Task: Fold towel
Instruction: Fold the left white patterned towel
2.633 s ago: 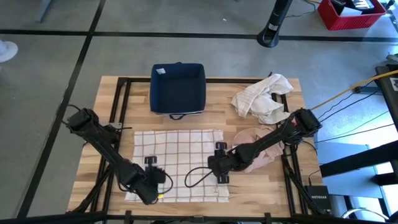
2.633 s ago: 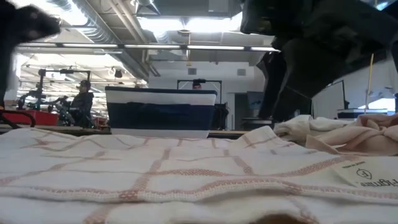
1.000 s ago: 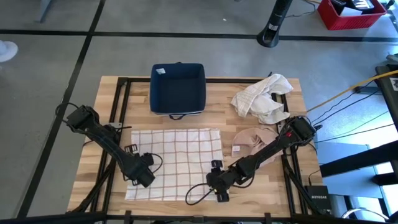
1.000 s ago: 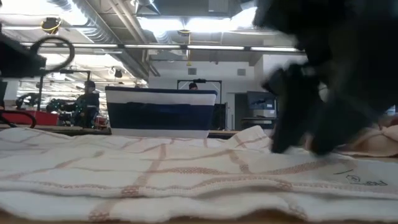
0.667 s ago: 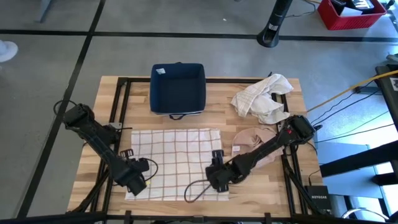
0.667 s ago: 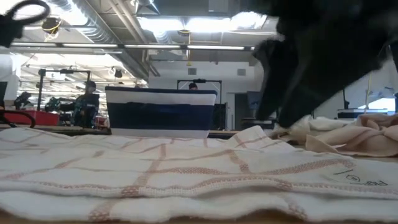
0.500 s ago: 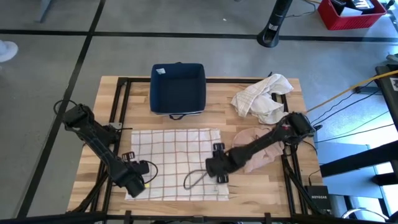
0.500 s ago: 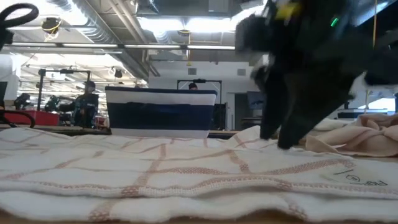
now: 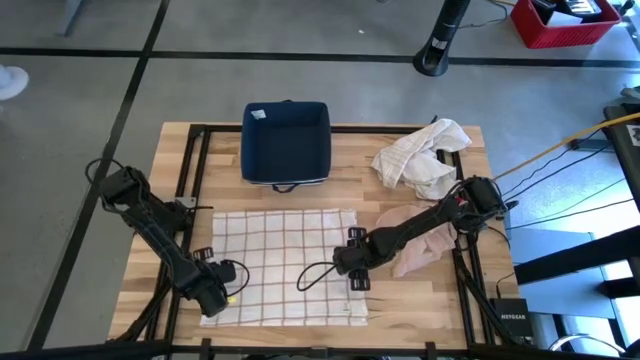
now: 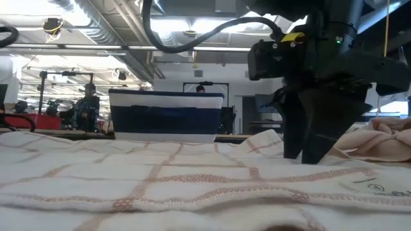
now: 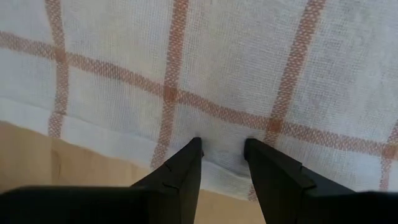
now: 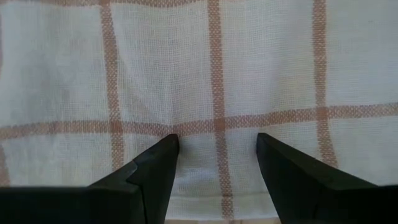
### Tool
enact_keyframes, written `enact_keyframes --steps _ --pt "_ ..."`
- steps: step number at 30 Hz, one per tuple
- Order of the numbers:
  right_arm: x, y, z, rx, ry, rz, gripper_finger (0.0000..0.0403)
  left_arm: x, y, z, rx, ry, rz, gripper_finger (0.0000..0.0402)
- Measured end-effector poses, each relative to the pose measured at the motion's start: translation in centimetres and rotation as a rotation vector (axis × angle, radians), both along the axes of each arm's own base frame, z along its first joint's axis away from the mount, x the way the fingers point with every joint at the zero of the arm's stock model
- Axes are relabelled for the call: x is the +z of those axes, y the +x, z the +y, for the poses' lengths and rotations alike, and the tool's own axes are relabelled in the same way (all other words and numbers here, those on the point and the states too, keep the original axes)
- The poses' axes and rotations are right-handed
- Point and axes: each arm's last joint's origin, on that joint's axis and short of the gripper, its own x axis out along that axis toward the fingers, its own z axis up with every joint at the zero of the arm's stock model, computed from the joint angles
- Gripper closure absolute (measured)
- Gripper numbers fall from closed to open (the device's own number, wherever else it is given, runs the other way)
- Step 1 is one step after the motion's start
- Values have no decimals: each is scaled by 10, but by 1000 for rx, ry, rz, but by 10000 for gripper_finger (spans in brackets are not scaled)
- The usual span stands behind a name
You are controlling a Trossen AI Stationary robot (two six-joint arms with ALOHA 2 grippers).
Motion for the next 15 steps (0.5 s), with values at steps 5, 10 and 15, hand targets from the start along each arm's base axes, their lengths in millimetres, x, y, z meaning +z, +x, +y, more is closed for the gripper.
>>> enact_keyframes --steps 5,10,15 --pt "15 1 1 -1 19 -22 178 21 10 -4 6 -58 -59 275" --pt "47 1 1 0 58 -127 178 51 15 -4 -25 -45 -248 275" --pt "55 -6 10 46 32 -159 178 71 13 7 -30 41 -441 275"
